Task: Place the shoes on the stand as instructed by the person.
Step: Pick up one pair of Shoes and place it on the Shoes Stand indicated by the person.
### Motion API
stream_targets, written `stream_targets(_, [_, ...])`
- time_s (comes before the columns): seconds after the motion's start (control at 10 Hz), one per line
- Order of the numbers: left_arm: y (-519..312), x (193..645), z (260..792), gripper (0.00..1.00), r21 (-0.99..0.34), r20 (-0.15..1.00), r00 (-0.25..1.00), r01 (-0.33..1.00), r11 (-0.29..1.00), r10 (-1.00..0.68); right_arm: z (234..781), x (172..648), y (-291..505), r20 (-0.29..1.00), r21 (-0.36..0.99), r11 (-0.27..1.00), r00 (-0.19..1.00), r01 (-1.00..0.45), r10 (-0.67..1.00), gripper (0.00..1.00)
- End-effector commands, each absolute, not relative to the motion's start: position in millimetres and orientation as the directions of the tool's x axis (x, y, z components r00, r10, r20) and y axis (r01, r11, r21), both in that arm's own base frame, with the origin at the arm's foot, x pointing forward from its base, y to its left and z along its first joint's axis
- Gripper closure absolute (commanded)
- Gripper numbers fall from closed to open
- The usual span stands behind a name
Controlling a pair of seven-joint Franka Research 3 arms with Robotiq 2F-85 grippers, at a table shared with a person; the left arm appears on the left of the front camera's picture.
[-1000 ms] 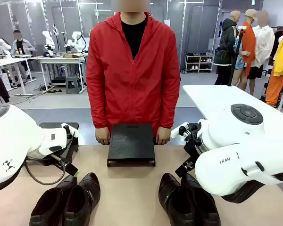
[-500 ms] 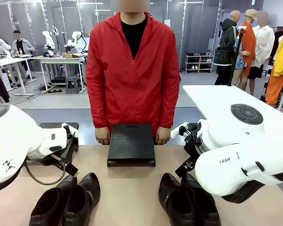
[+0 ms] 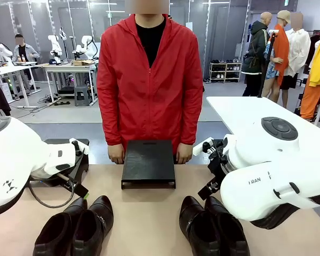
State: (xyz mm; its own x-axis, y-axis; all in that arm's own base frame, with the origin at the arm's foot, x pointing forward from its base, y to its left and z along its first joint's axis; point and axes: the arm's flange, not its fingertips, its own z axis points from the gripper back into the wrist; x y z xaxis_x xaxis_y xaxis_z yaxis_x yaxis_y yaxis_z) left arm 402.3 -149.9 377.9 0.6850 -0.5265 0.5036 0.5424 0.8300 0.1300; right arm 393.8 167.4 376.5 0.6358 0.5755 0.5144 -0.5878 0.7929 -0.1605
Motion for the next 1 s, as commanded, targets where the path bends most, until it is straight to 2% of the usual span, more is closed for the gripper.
stream_targets(0.0, [-146, 405, 414, 0.0, 0.106, 0.517, 0.689, 0.537, 0.837, -0.508, 411, 390, 167, 0.528, -0.12, 0.798, 0.643, -0.591, 0.555, 0.0])
stream_targets(0.3, [-133, 391, 470, 0.0, 0.017, 0.553, 0.678, 0.572, 0.82, -0.484, 469, 378, 158, 0.55, -0.071, 0.783, 0.63, -0.618, 0.548, 0.0])
stream_targets(0.4, [-126, 385, 483, 0.0, -0.051, 0.568, 0.68, 0.591, 0.805, -0.463, 485, 372, 151, 0.546, -0.027, 0.785, 0.649, -0.619, 0.53, 0.0])
stream_targets(0.6, [-92, 372, 508, 0.0, -0.231, 0.591, 0.697, 0.63, 0.742, -0.407, 521, 363, 120, 0.542, 0.165, 0.761, 0.703, -0.627, 0.461, 0.0])
stream_targets(0.9, [3, 338, 531, 0.0, -0.486, 0.647, 0.689, 0.703, 0.519, -0.326, 559, 351, 24, 0.465, 0.522, 0.652, 0.825, -0.549, 0.322, 0.0])
